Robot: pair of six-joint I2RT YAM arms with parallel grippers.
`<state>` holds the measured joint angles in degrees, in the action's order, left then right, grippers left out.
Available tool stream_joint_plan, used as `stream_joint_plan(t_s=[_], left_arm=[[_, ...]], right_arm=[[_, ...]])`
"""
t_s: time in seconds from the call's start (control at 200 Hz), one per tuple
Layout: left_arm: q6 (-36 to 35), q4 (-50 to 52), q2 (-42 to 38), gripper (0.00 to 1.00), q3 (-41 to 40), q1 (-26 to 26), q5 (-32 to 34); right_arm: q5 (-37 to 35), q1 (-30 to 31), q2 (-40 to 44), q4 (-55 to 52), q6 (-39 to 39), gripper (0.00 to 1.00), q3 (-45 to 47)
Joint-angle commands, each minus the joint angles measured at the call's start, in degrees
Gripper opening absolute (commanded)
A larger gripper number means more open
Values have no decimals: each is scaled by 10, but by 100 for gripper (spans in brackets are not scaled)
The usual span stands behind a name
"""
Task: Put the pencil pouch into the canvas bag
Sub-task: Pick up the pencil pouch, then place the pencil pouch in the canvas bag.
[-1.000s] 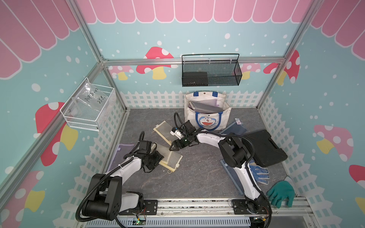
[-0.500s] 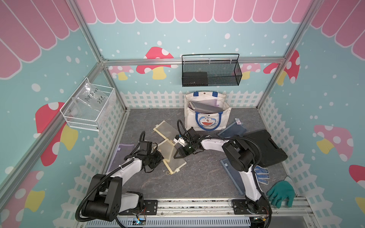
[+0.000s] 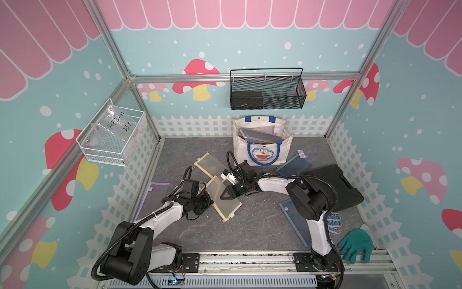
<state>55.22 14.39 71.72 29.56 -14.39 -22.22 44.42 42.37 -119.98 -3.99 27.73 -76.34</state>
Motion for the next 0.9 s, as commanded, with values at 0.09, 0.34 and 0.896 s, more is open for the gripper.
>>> stream_joint_plan(t_s=[0.09, 0.34, 0.896], left_arm=[[-24, 36, -37, 0, 26, -3, -4], [-38, 88, -70, 37, 52, -3, -1], [-35, 107, -8, 50, 112, -4, -14]], right_arm=[[-19, -1, 38, -18, -23, 7, -6], [-34, -2, 114, -67, -87, 0, -40], [-260, -80, 203, -303, -442, 0, -343]])
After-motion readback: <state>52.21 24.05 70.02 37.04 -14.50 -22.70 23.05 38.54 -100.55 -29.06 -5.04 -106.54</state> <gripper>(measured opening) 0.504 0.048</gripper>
